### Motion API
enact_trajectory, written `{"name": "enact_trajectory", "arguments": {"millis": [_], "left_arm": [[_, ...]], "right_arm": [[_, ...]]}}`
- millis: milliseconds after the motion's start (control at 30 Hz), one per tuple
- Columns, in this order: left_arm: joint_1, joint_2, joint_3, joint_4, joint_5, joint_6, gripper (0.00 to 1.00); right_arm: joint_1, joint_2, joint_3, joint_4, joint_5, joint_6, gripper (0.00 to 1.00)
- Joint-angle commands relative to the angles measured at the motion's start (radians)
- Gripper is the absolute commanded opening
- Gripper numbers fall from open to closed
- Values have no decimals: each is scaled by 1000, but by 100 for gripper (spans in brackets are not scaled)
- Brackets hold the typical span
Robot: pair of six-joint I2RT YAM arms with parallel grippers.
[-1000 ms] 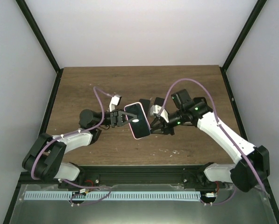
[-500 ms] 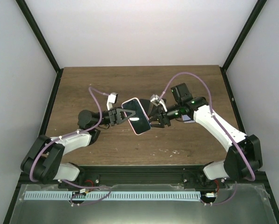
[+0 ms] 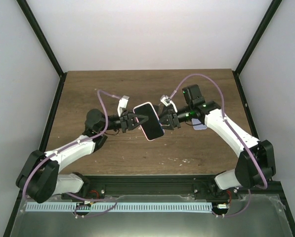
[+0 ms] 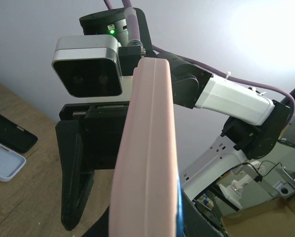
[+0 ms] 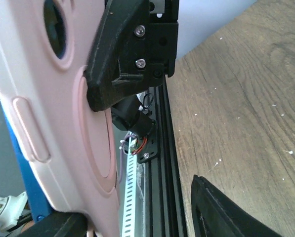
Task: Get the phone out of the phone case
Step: Remove the phone case from the phone.
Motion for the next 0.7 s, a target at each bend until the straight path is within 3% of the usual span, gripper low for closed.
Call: {"name": "enact_trajectory", "arguments": {"millis": [0,200,300,367,533,667], "left_arm": [[-112,9,5,-277,168,109,0],[-96,11,24,-387,78,159,0],[-84,-8,50,-523,-44,220,4],[-92,-44,74,-624,-138,281,13],[-95,-181,81,-838,-438,348,49],[-97,-316,69,-1012,-722,370,57]], "right_arm": [[21,21,97,185,-59,26,43],[21,-37,-13,247,-101,74,14],[21,-77,-86,312,-89,123,6],[21,-93,-117,323,-61,136,1],[20,-77,-130,301,22,219,1],[11,-104,-139,305,208,352,1]]}}
